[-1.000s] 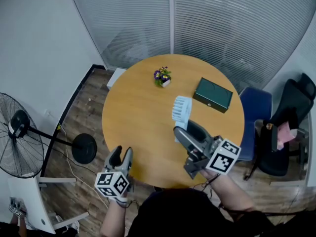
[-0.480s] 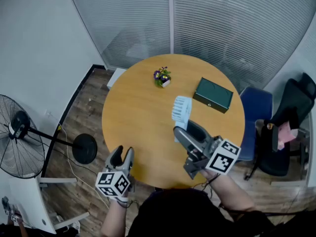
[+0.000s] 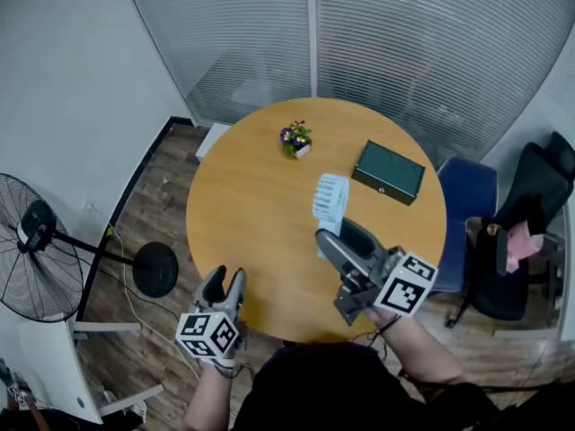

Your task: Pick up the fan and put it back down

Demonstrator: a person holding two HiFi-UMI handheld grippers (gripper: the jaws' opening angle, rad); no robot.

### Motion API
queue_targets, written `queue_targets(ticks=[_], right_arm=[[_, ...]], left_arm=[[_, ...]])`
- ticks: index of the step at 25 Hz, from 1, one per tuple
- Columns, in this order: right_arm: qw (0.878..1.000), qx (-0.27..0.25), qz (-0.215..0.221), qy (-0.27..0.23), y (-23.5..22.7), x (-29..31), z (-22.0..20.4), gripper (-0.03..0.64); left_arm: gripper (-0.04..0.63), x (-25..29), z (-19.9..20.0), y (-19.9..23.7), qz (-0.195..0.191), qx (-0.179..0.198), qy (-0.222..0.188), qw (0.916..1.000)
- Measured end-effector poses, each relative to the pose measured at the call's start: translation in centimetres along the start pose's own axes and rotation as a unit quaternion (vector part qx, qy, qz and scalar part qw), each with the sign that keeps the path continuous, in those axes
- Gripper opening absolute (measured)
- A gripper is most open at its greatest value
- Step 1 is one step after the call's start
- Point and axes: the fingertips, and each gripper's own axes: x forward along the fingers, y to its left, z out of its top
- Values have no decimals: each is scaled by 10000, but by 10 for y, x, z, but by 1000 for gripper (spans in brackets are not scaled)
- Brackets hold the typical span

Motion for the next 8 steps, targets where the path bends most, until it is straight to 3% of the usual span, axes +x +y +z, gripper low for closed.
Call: queue_targets(ticks=[8], right_arm=[[10000,8,-52,-13,0,1,1,221]], left_arm=[[187,-1,1,2,-5,-47,2,10000]])
